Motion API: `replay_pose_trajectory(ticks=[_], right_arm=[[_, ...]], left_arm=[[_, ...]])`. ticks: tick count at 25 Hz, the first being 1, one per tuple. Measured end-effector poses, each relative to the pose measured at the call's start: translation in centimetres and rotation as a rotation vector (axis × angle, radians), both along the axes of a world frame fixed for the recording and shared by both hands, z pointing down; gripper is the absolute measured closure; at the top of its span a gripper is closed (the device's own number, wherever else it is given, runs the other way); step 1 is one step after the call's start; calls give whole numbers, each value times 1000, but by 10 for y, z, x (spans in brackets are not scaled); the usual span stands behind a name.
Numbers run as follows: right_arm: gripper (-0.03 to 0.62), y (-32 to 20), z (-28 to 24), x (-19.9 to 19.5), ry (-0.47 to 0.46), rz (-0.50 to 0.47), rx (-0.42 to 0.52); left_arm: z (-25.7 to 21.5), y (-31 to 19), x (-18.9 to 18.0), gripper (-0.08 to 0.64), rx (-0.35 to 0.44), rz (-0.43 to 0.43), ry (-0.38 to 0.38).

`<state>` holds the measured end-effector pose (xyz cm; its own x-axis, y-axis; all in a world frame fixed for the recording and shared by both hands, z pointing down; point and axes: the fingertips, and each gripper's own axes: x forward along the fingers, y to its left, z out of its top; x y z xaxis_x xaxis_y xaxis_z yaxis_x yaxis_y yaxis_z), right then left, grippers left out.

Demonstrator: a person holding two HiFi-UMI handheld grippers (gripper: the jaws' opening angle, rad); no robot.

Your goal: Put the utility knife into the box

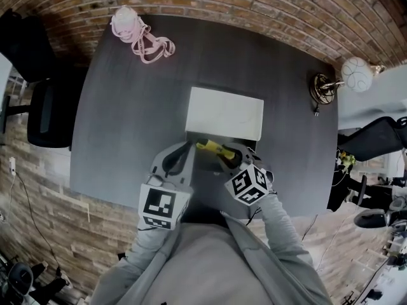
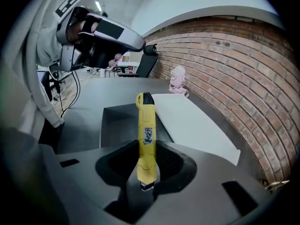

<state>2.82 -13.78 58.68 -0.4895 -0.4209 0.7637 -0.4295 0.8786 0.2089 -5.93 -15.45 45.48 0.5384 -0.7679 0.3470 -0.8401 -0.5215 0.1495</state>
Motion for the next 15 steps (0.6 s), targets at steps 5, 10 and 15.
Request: replay_pose_trajectory(ticks=[5, 10, 15], right_arm=[[466, 1, 16, -2, 79, -53, -37], [466, 3, 31, -5, 145, -98, -81], [466, 3, 40, -4, 185, -116, -104]], left_arm=[[4, 0, -4, 541, -9, -2, -8], [6, 1, -4, 541, -13, -2, -7], [6, 1, -5, 541, -16, -5, -8]])
